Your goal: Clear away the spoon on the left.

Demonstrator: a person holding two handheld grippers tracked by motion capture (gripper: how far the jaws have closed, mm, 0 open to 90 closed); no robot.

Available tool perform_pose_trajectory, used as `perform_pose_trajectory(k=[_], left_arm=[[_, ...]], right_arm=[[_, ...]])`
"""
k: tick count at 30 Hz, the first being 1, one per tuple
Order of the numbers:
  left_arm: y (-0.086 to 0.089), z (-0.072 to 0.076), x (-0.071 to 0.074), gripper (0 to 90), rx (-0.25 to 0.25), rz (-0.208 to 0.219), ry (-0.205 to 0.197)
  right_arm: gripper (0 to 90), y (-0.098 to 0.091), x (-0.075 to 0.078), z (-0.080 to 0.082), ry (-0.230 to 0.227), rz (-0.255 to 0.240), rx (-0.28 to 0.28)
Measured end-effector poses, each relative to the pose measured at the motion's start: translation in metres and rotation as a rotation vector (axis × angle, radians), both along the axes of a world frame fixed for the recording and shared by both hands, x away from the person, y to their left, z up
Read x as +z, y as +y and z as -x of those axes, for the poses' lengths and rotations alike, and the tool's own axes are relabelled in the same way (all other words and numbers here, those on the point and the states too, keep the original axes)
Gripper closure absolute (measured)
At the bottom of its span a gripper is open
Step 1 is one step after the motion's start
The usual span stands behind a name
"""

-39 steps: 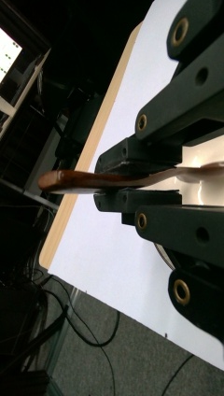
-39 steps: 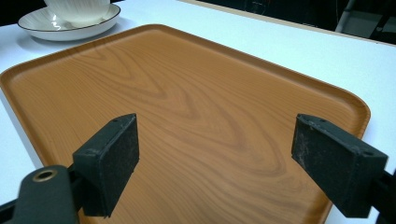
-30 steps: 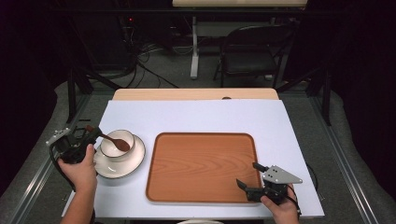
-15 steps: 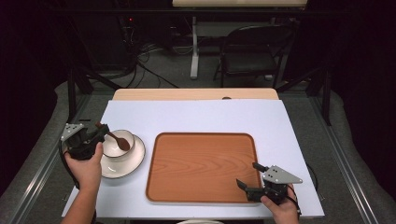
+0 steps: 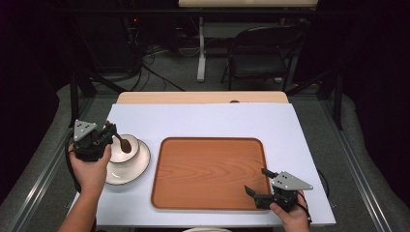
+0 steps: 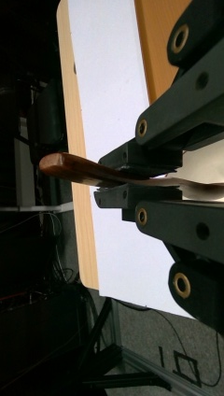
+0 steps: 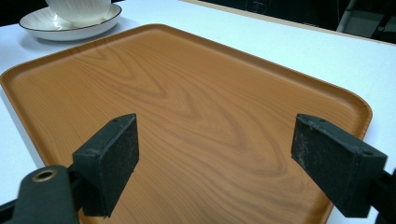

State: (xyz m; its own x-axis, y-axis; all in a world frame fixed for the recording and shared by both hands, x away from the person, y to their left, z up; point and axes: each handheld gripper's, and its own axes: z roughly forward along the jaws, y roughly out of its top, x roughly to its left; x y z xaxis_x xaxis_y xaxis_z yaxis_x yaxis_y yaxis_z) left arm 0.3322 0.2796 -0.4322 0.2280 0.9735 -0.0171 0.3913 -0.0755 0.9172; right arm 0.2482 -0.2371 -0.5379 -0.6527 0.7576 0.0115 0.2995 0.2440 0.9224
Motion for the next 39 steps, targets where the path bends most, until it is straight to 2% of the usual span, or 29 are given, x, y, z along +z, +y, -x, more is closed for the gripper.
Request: perform_pose_trajectory(k=[6,14,21,31,36,37,39], left_arm=[[-0.009,0.004,0.014,84.1,-0.030,-0.019,0.004],[-0.022,0.011,0.034,84.1,-0.082,-0.045,-0.022],[-0.035,0.015,0.043,84.1,-0.146,-0.048,-0.024],[-0.054,0.014,0.041,84.1,-0.273,-0.043,0.035],[-0.063,0.013,0.041,84.1,-0.353,-0.044,0.075],[-0.067,0.013,0.041,84.1,-0.392,-0.044,0.089],[-0.072,0.013,0.040,84.1,-0.427,-0.052,0.108]], right_arm=[[14.8,0.000,0.000,0.000,0.002,0.000,0.000],[14.8,0.000,0.000,0.000,0.001,0.001,0.001],[14.9,0.000,0.000,0.000,0.000,0.001,0.002],[14.9,0.000,0.000,0.000,-0.001,0.001,0.003],[15.0,0.000,0.000,0.000,0.000,0.001,0.005],[15.0,0.000,0.000,0.000,-0.001,0.001,0.005],[15.0,0.000,0.000,0.000,-0.003,0.001,0.005]])
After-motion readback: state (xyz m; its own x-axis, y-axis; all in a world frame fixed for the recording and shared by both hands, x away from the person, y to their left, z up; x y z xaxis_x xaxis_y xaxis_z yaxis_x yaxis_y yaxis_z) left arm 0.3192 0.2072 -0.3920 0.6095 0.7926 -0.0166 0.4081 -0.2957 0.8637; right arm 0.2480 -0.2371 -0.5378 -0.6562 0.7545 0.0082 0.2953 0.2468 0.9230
